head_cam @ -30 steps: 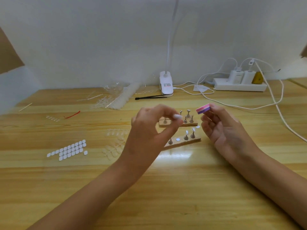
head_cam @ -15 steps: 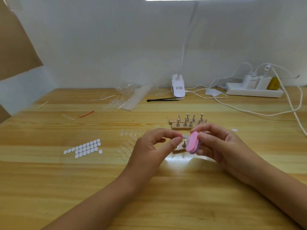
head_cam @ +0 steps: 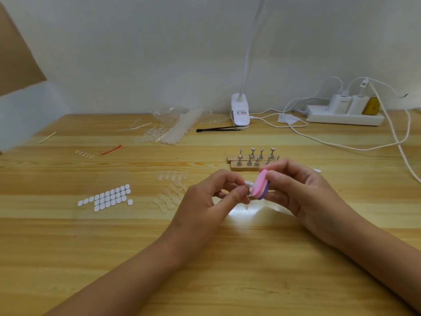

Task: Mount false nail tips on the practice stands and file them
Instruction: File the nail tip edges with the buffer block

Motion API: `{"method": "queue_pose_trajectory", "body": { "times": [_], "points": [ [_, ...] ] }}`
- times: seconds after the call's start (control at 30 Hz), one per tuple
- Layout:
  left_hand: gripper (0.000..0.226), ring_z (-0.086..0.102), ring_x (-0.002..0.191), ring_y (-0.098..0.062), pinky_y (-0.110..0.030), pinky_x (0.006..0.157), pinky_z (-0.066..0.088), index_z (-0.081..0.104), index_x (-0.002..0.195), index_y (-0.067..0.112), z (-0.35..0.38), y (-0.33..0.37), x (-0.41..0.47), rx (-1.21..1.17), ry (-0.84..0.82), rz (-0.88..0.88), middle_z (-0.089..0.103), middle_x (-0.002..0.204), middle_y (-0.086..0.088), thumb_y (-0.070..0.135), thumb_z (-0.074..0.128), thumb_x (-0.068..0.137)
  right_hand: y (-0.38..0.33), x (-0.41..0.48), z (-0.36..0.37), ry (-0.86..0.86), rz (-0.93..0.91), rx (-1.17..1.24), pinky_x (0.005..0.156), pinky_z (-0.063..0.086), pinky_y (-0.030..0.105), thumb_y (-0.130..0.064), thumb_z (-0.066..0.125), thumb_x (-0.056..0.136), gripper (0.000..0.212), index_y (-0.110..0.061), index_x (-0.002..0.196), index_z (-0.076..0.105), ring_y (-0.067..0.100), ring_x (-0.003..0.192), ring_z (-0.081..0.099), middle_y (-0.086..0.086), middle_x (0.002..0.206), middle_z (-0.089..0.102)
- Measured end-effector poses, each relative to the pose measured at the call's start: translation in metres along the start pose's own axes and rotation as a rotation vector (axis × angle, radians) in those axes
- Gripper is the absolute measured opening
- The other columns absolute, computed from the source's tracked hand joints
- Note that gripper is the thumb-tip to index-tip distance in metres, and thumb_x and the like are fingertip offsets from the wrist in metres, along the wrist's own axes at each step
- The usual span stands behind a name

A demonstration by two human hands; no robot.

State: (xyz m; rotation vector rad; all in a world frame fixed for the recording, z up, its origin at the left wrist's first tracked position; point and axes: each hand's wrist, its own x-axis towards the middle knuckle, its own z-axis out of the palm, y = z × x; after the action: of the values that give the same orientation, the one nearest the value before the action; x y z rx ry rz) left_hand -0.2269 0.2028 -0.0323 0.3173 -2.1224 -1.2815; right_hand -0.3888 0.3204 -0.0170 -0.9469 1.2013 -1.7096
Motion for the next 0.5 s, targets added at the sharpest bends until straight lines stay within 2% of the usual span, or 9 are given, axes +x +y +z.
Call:
{"method": "queue_pose_trajectory", "body": {
  "times": [0.07, 0.2, 0.27, 0.33, 0.4, 0.5],
  "points": [
    [0.007, 0.069, 0.09, -0.004, -0.019, 0.084, 0.048, 0.065, 0.094, 0.032, -0.0001, 0.001, -0.001, 0.005, 0.002, 0.011, 0.073, 0.083, 0.014, 0.026, 0.062, 0.094, -0.0007, -0.0001, 0.0007, -0.027, 0.03, -0.006, 0.071, 0.057, 0.021, -0.019, 0.067, 0.081, 0.014, -0.011, 0.092, 0.071, 0.021, 0.082, 0.073, 0.011, 0.088, 0.073],
    [0.006, 0.067, 0.089, -0.003, -0.014, 0.082, 0.046, 0.065, 0.093, 0.032, 0.0003, 0.0028, -0.0016, 0.028, 0.007, 0.008, 0.072, 0.082, 0.014, 0.027, 0.063, 0.095, -0.0023, 0.0008, -0.0007, 0.023, 0.024, 0.009, 0.069, 0.056, 0.02, -0.02, 0.069, 0.076, 0.017, -0.01, 0.089, 0.07, 0.016, 0.079, 0.072, 0.008, 0.084, 0.073],
    [0.007, 0.068, 0.087, -0.003, -0.015, 0.081, 0.047, 0.066, 0.094, 0.03, 0.0006, 0.0031, -0.0012, 0.028, 0.021, -0.002, 0.071, 0.082, 0.013, 0.024, 0.063, 0.095, -0.0033, -0.0003, 0.0006, -0.026, 0.043, 0.0, 0.069, 0.056, 0.02, -0.019, 0.072, 0.078, 0.014, -0.011, 0.089, 0.07, 0.016, 0.079, 0.072, 0.009, 0.086, 0.072],
    [0.008, 0.069, 0.086, -0.007, -0.02, 0.083, 0.049, 0.065, 0.093, 0.032, 0.0001, 0.0032, -0.0012, 0.036, 0.036, 0.001, 0.069, 0.081, 0.013, 0.025, 0.064, 0.095, -0.0026, -0.0019, 0.003, -0.069, 0.061, -0.004, 0.068, 0.056, 0.021, -0.021, 0.073, 0.078, 0.014, -0.012, 0.088, 0.072, 0.016, 0.079, 0.071, 0.01, 0.087, 0.072],
    [0.007, 0.067, 0.089, -0.013, -0.029, 0.086, 0.049, 0.065, 0.093, 0.035, -0.0002, 0.0034, -0.002, 0.067, 0.04, 0.023, 0.068, 0.079, 0.015, 0.028, 0.063, 0.095, -0.0017, -0.0018, 0.0043, -0.034, 0.05, 0.003, 0.068, 0.056, 0.02, -0.021, 0.073, 0.078, 0.011, -0.013, 0.087, 0.073, 0.016, 0.078, 0.072, 0.009, 0.086, 0.072],
    [0.006, 0.064, 0.092, -0.017, -0.035, 0.088, 0.047, 0.064, 0.093, 0.037, 0.0012, 0.0044, -0.003, 0.099, 0.037, 0.037, 0.068, 0.078, 0.017, 0.031, 0.062, 0.094, -0.0002, -0.0005, 0.0023, 0.027, 0.043, 0.022, 0.068, 0.057, 0.021, -0.018, 0.069, 0.08, 0.009, -0.013, 0.087, 0.071, 0.015, 0.077, 0.072, 0.007, 0.085, 0.072]
  ]
}}
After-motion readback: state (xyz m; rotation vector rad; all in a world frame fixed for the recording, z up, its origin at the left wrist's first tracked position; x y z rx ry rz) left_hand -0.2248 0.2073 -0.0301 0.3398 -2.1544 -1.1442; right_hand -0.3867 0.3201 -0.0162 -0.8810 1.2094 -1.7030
